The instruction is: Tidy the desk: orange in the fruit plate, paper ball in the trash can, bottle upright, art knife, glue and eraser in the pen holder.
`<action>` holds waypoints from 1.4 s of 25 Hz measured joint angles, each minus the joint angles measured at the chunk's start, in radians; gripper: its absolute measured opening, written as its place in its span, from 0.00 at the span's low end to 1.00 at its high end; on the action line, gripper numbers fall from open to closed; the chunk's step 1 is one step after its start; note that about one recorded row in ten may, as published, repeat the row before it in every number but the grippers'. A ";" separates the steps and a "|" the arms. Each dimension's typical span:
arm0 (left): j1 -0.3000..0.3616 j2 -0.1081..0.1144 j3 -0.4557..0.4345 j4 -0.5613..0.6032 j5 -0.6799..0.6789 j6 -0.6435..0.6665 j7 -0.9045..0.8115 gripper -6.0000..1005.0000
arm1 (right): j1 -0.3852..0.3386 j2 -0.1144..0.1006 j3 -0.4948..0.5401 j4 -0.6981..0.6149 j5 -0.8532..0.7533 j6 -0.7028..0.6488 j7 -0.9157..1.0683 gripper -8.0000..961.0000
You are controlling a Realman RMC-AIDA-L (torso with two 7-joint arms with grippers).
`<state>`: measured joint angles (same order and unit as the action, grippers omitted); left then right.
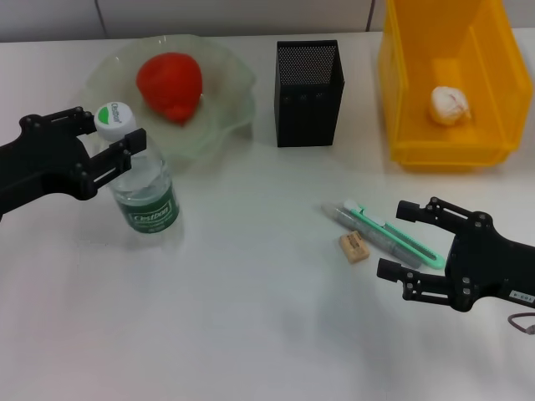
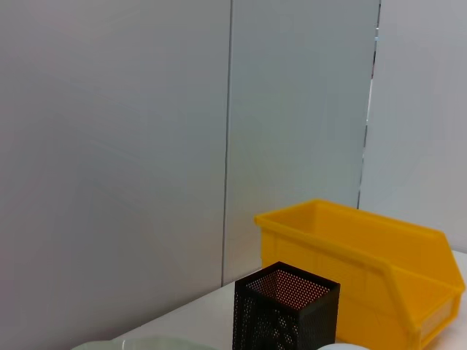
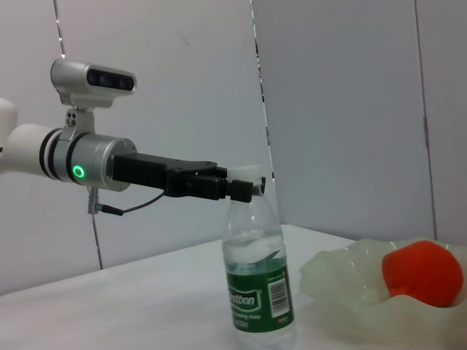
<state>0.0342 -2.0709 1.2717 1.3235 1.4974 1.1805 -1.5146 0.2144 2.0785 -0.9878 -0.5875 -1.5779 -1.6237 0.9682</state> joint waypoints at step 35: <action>0.089 -0.002 -0.074 -0.189 -0.177 0.417 0.402 0.78 | -0.029 0.004 0.114 -0.594 -0.063 -0.129 0.666 0.89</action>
<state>0.1234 -2.0729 1.1980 1.1343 1.3206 1.5978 -1.1124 0.1850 2.0822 -0.8736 -1.1810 -1.6407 -1.7526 1.6340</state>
